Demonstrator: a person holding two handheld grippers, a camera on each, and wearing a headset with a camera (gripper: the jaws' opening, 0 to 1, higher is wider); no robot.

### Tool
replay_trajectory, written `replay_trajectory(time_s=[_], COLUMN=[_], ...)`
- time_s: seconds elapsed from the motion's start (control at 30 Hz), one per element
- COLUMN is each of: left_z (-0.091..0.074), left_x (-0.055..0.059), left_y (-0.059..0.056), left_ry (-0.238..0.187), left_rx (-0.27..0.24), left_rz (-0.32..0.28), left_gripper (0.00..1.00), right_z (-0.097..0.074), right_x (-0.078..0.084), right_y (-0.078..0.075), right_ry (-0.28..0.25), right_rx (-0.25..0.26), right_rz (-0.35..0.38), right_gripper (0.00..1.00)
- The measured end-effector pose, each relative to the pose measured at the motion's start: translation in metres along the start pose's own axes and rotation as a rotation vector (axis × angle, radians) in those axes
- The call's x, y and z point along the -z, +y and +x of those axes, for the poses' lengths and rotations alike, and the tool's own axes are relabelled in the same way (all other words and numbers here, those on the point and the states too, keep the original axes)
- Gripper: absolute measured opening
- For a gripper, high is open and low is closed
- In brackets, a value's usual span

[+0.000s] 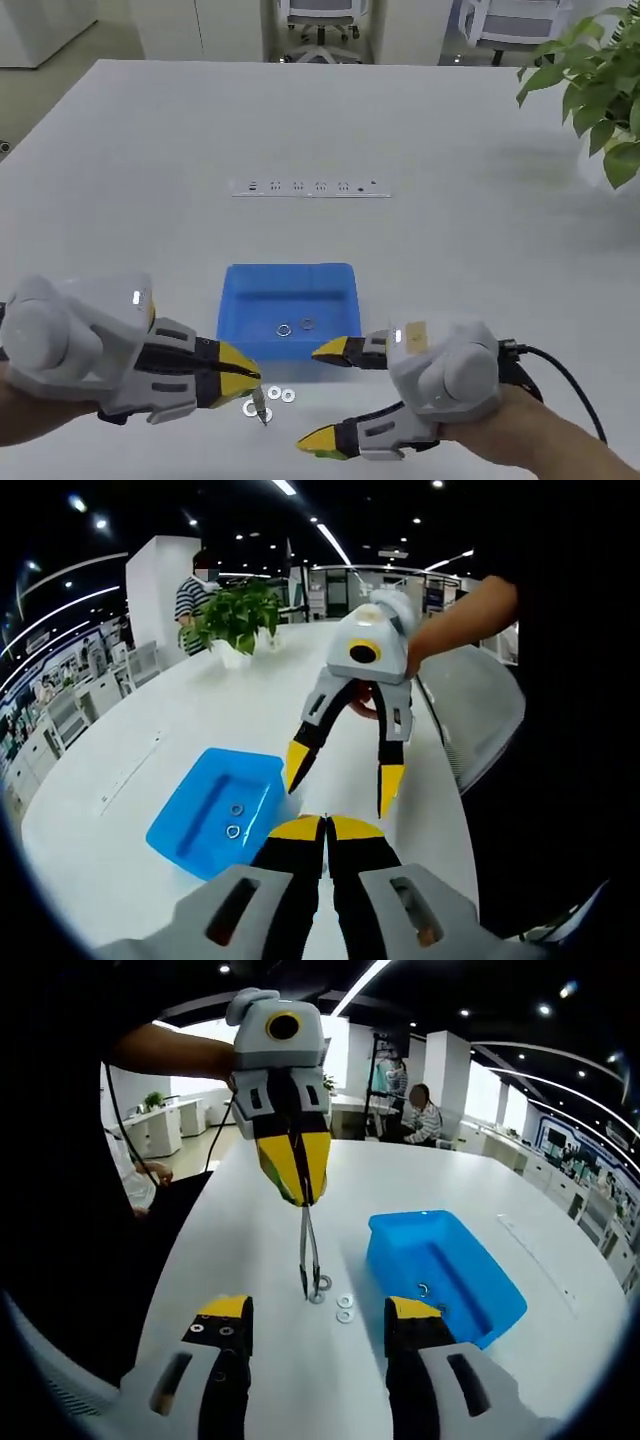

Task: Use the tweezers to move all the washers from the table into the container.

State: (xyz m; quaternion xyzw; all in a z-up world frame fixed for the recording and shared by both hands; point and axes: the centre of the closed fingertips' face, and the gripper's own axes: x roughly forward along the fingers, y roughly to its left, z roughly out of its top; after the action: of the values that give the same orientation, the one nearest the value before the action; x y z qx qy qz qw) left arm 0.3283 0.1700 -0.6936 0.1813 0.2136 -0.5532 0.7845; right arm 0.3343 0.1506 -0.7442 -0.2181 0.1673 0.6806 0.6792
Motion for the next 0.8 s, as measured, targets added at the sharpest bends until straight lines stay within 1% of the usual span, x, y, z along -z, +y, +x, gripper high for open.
replay_trajectory(time_s=[0.1,0.27,0.6,0.8], left_z=[0.0,0.0,0.002,0.002], left_x=[-0.001,-0.003,-0.005,-0.005], left_y=[-0.001,-0.002,-0.002,-0.002], left_ry=[0.003,0.012,0.022,0.03], left_rx=[0.004,0.012,0.023,0.035], left_rz=[0.001,0.007,0.013,0.018], left_gripper=[0.05,0.05,0.05,0.05], right_z=[0.008,0.017,0.033,0.044], right_x=[-0.001,-0.001,-0.003,-0.005], right_y=[0.003,0.005,0.006,0.008], right_ry=[0.007,0.017,0.029,0.035], right_rx=[-0.032,-0.066,-0.107,-0.13], right_rz=[-0.019,-0.036,-0.054,-0.073], right_gripper=[0.47,0.39,0.3,0.23])
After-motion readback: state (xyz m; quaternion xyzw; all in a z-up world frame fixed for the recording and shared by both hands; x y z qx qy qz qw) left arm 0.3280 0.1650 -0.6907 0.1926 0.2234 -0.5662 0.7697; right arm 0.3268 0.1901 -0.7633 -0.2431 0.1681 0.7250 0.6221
